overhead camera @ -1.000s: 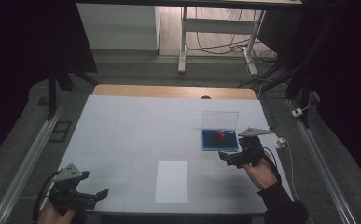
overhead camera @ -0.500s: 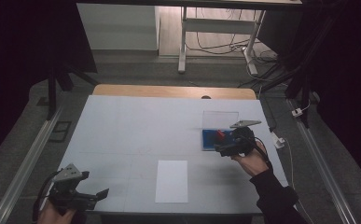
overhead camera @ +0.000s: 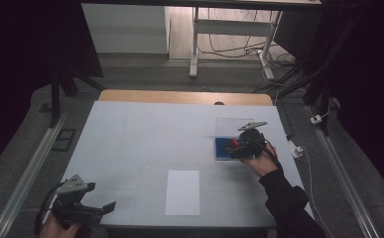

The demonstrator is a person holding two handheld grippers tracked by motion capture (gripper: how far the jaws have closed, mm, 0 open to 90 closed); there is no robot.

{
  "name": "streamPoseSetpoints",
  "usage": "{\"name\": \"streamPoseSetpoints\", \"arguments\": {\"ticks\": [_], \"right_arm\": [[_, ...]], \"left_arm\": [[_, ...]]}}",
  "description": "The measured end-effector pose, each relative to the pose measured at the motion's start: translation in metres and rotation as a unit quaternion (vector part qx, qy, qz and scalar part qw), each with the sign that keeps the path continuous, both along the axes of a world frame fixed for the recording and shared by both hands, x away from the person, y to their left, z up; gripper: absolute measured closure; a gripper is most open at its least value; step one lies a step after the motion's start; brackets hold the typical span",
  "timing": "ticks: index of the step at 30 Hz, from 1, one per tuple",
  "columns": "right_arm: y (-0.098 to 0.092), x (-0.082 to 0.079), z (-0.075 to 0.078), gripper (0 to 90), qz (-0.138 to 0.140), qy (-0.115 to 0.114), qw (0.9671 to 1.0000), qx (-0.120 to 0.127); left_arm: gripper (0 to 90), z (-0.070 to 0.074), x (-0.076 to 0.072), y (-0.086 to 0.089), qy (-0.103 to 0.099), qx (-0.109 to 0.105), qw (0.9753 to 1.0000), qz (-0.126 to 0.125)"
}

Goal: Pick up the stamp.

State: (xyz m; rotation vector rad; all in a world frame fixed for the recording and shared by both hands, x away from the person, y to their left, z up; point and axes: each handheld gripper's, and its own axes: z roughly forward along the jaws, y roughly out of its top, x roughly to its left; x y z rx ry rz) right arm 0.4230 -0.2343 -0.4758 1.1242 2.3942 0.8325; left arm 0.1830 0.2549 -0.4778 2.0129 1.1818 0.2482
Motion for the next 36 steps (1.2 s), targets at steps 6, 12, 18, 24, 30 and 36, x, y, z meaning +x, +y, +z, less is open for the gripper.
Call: {"name": "streamPoseSetpoints", "arguments": {"ticks": [6, 12, 18, 24, 30, 36], "right_arm": [[0.0, 0.007, -0.001, 26.9, 0.008, 0.005, 0.9999, -0.007], [-0.001, 0.013, 0.0, 53.2, 0.006, 0.023, 0.9996, 0.011], [-0.001, 0.015, 0.0, 67.0, 0.009, 0.029, 0.9994, 0.016], [0.0, 0.018, 0.0, 79.8, 0.015, 0.03, 0.9993, 0.015], [-0.002, 0.017, 0.0, 80.3, 0.011, 0.026, 0.9995, 0.014], [-0.003, 0.014, 0.006, 80.3, 0.017, 0.012, 0.9995, 0.025]], "left_arm": [[0.5, 0.0, 0.0, 0.0, 0.0, 0.001, 1.0, -0.002], [0.9, 0.0, 0.001, -0.001, 0.0, 0.002, 1.0, -0.008], [1.0, 0.0, 0.001, 0.002, 0.001, -0.009, 0.9999, -0.009], [1.0, 0.0, 0.0, 0.002, 0.0, -0.011, 0.9999, -0.008], [1.4, 0.0, 0.0, 0.002, 0.0, -0.014, 0.9999, -0.006], [1.9, 0.0, 0.001, 0.002, 0.003, -0.014, 0.9999, -0.006]]}}
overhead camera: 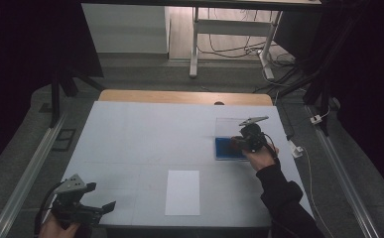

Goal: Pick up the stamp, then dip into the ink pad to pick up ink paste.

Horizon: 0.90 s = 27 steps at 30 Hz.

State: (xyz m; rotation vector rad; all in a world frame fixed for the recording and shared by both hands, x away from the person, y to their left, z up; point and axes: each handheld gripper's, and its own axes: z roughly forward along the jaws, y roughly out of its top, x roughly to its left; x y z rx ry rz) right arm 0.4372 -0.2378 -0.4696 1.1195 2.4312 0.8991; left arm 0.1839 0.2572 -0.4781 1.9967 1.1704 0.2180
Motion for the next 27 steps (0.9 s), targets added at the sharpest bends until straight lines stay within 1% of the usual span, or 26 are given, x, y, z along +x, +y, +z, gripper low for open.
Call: {"name": "streamPoseSetpoints", "arguments": {"ticks": [2, 6, 9, 12, 19, 22, 25, 26, 27], "right_arm": [[-0.001, -0.002, 0.003, 80.3, 0.007, -0.007, 0.9999, 0.002], [-0.002, -0.005, 0.005, 80.3, 0.015, -0.008, 0.9999, 0.0], [-0.003, -0.007, 0.007, 80.3, 0.017, -0.01, 0.9998, 0.006], [-0.006, -0.008, 0.01, 80.3, 0.016, -0.014, 0.9997, 0.015], [-0.011, -0.007, 0.014, 80.3, 0.002, -0.01, 0.9993, 0.037], [-0.011, -0.008, 0.015, 80.3, 0.002, -0.009, 0.9992, 0.038], [-0.009, -0.008, 0.015, 80.3, 0.012, -0.012, 0.9992, 0.036], [-0.008, -0.009, 0.014, 80.2, 0.013, -0.009, 0.9992, 0.035], [-0.005, -0.009, 0.012, 80.2, 0.019, -0.01, 0.9993, 0.029]], "left_arm": [[2.2, 0.0, 0.0, 0.0, -0.001, -0.002, 1.0, -0.001], [2.6, 0.0, -0.001, 0.001, -0.002, -0.002, 1.0, -0.004], [2.6, 0.0, -0.001, 0.0, -0.002, -0.002, 1.0, -0.005], [2.8, 0.0, 0.0, -0.001, -0.002, 0.001, 1.0, -0.008], [3.1, 0.0, 0.0, -0.002, -0.003, 0.006, 0.9999, -0.011], [3.1, 0.0, 0.0, -0.002, -0.003, 0.003, 0.9999, -0.011], [3.1, 0.0, 0.001, -0.002, -0.002, 0.004, 0.9999, -0.013], [3.2, 0.0, 0.001, -0.002, -0.003, 0.005, 0.9999, -0.014], [3.2, 0.0, 0.0, -0.002, -0.003, 0.006, 0.9999, -0.014]]}}
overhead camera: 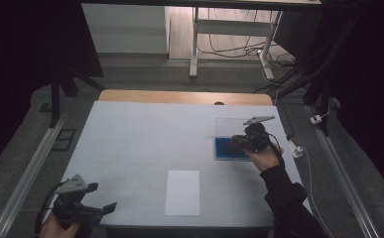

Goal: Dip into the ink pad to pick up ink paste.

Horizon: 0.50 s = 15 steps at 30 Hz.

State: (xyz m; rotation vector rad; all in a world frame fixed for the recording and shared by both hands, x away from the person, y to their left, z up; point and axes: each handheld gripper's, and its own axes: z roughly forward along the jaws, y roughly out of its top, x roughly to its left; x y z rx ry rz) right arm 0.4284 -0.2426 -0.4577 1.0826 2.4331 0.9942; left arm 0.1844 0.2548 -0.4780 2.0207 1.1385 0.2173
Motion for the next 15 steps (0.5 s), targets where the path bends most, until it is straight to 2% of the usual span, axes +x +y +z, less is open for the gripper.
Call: {"name": "streamPoseSetpoints", "arguments": {"ticks": [6, 15], "right_arm": [[0.007, 0.002, -0.005, 80.3, 0.006, 0.001, 1.0, -0.005], [0.011, 0.007, -0.017, 80.3, 0.01, 0.01, 0.9995, -0.029]], "left_arm": [[3.2, 0.0, 0.0, -0.001, 0.0, 0.001, 1.0, -0.001], [3.4, 0.0, 0.0, 0.0, 0.0, 0.0, 1.0, -0.001]]}}
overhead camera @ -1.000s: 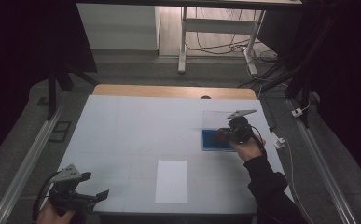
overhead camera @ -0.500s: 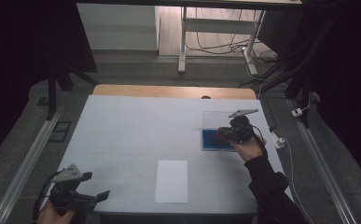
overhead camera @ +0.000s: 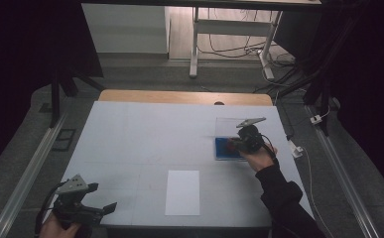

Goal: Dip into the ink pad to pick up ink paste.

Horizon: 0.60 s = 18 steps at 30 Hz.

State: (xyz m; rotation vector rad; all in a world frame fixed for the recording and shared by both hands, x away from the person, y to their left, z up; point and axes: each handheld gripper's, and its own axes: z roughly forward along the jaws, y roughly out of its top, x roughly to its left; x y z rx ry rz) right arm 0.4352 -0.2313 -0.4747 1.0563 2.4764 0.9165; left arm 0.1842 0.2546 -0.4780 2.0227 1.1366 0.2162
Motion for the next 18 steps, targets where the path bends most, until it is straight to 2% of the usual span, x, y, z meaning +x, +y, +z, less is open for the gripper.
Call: {"name": "streamPoseSetpoints", "arguments": {"ticks": [4, 11, 14, 18], "right_arm": [[0.001, 0.002, -0.003, 80.4, -0.001, 0.003, 0.9999, -0.013], [0.002, 0.003, -0.003, 80.6, -0.007, 0.008, 0.9998, -0.017], [0.005, 0.001, -0.004, 80.7, -0.006, 0.002, 0.9997, -0.023], [0.011, -0.002, -0.004, 80.7, -0.002, -0.011, 0.9989, -0.045]], "left_arm": [[3.7, 0.0, 0.0, 0.0, 0.0, 0.0, 1.0, -0.001], [3.9, 0.0, 0.0, 0.0, 0.001, -0.001, 1.0, 0.0], [3.9, 0.0, 0.0, 0.0, 0.001, -0.001, 1.0, -0.001], [4.0, 0.0, 0.0, 0.0, 0.002, -0.002, 1.0, -0.001]]}}
